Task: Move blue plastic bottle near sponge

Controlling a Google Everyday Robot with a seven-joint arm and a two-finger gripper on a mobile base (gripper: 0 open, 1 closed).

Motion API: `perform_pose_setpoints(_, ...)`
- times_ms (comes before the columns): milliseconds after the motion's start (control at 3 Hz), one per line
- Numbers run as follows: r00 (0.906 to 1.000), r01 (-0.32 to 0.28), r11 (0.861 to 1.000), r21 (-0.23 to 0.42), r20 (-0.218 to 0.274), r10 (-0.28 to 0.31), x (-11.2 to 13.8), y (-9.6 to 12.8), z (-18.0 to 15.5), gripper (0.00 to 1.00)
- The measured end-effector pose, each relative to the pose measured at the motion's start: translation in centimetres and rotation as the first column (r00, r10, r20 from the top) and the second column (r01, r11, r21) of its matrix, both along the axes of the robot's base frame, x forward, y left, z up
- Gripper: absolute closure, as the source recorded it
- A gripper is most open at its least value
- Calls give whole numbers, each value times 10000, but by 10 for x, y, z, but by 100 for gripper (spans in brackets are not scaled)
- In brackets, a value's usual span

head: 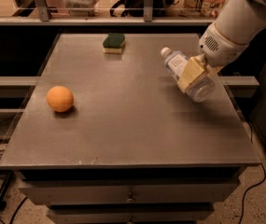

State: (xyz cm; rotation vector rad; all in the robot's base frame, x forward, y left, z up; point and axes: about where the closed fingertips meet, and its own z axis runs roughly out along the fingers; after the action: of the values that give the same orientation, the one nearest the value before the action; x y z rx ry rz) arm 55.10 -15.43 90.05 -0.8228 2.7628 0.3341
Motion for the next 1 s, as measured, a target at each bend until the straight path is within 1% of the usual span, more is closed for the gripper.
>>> perform_pose_setpoints(333,10000,1,10000,1,0,-1,0,0,0,100)
perform_pose_setpoints(667,9994,319,9978,577,146,-328,10,9,-3,100)
perform_pose_setpoints(1000,9985,306,9883,1497,399,-369,29,34,0,100)
